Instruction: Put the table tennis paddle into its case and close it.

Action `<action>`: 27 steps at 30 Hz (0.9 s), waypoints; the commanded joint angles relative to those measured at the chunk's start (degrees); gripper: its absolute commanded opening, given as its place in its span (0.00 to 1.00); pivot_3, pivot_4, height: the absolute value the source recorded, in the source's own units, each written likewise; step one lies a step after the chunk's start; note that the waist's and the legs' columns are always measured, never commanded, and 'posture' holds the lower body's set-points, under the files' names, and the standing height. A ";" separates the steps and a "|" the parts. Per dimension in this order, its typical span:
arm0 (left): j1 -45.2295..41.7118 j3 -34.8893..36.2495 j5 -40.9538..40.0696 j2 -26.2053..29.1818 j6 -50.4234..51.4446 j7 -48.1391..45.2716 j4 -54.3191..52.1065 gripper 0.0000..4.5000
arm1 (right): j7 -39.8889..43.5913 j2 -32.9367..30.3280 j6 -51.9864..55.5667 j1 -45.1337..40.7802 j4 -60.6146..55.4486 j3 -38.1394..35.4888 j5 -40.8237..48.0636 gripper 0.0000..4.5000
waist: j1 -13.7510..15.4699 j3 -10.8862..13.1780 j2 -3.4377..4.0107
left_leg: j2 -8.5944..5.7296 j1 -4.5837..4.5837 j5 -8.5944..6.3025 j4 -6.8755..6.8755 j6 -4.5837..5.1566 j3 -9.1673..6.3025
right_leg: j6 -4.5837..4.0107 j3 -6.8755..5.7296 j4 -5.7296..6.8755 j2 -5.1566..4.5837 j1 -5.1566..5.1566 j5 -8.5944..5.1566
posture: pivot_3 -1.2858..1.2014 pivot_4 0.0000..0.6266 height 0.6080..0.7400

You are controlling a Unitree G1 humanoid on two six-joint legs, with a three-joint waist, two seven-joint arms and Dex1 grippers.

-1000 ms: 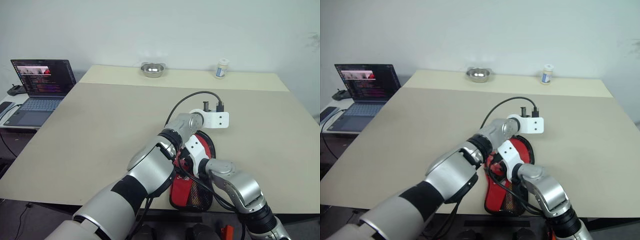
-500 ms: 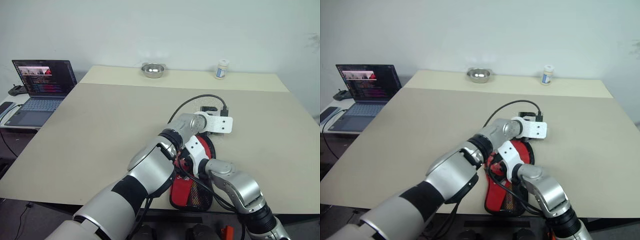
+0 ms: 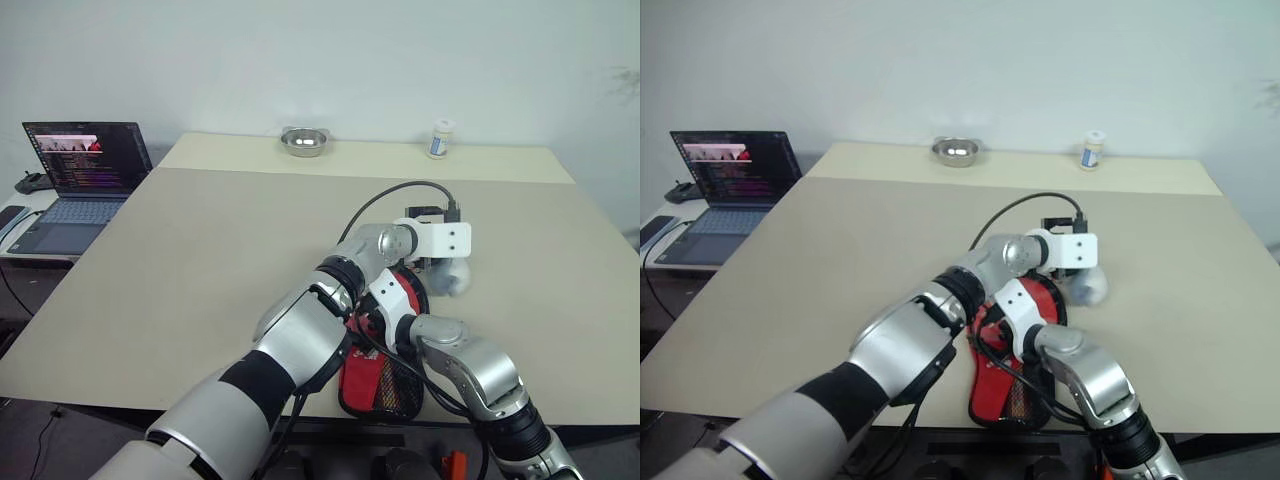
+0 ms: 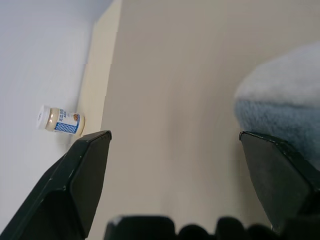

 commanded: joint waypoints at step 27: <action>21.88 12.64 -26.86 13.29 3.08 -53.90 -20.59 0.99 | -2.20 -14.82 21.35 -5.13 -21.73 -36.08 17.71 1.00 | -1.22 0.11 0.06 | 0.01 -0.17 0.00 0.04 -0.05 -0.16 | -0.22 -0.09 0.15 0.03 -0.12 0.12 | 0.52 0.24 1.00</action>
